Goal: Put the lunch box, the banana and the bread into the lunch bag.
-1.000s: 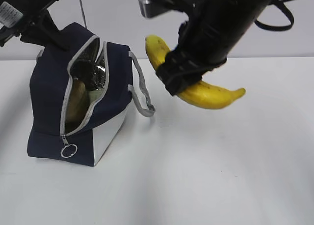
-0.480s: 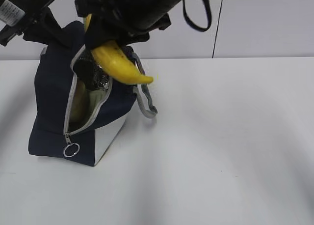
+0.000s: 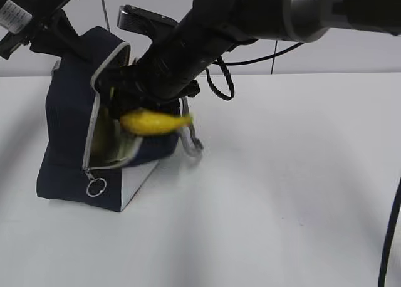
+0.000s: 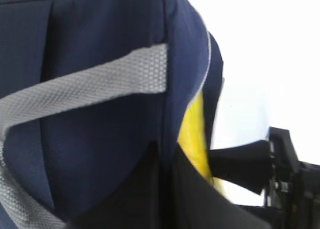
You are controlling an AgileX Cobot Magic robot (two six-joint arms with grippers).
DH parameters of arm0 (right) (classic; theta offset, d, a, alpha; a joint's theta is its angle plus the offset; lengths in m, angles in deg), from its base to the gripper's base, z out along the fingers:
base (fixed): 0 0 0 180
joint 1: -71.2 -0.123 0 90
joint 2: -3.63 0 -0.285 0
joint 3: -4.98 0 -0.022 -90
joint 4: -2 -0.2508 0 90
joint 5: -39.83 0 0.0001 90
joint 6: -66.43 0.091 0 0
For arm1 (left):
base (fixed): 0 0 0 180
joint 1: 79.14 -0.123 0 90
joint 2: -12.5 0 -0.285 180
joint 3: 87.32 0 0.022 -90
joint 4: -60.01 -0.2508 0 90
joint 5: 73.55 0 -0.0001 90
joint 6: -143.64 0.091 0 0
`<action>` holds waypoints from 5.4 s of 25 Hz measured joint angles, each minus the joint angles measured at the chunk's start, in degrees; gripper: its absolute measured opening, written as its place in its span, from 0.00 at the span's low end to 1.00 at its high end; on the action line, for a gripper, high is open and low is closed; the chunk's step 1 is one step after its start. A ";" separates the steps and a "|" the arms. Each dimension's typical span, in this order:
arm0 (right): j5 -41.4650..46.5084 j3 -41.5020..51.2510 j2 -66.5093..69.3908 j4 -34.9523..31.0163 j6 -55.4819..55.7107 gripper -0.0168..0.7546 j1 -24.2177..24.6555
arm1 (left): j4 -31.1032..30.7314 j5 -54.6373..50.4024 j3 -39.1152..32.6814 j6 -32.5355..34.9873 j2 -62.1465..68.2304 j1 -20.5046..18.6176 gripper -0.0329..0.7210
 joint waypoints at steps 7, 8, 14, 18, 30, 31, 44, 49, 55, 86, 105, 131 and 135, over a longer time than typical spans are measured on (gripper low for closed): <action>1.49 -6.20 1.08 -1.61 -4.22 0.83 0.10 | 0.02 -0.02 0.00 0.00 0.00 0.00 0.04; 2.90 -7.50 1.08 -0.51 -4.22 0.83 0.22 | 0.02 -0.05 0.00 0.00 0.00 0.00 0.04; 15.65 -16.45 1.08 8.73 -0.44 0.76 2.45 | 0.07 -0.05 0.00 0.00 0.07 0.00 0.04; 21.88 -19.02 1.08 10.96 1.65 0.72 5.90 | 0.09 -0.05 0.00 0.00 0.07 0.00 0.04; 24.87 -19.24 5.37 6.67 2.31 0.58 9.14 | 0.14 -0.05 0.00 0.00 0.07 0.00 0.04; 24.59 -19.24 6.27 6.38 2.31 0.56 9.14 | 0.14 -0.05 0.00 0.00 0.07 0.00 0.04; 22.77 -19.87 8.54 1.63 -0.38 0.02 9.14 | 0.26 -0.05 0.00 0.00 0.07 0.00 0.04; 26.74 -23.69 8.28 5.26 -0.61 0.01 9.14 | 4.32 0.00 0.00 0.08 0.09 0.12 0.04; 28.77 -24.89 3.28 8.25 0.30 0.01 10.50 | 6.95 2.13 0.00 0.27 0.09 3.56 0.04; 28.42 -19.20 1.42 10.24 1.94 0.06 15.65 | 8.37 13.08 0.00 0.43 5.14 9.23 0.04; 28.19 -14.54 -11.16 19.91 -0.21 0.66 8.39 | 0.92 0.10 3.59 -0.10 0.13 4.02 0.64; -14.08 41.86 -38.31 17.98 -10.84 0.60 -6.97 | -9.48 -1.73 -16.76 -1.07 -24.48 4.10 0.63; -28.31 53.00 -38.71 9.32 -17.96 0.60 -7.06 | -9.48 -1.66 -16.87 -0.84 -24.67 4.10 0.63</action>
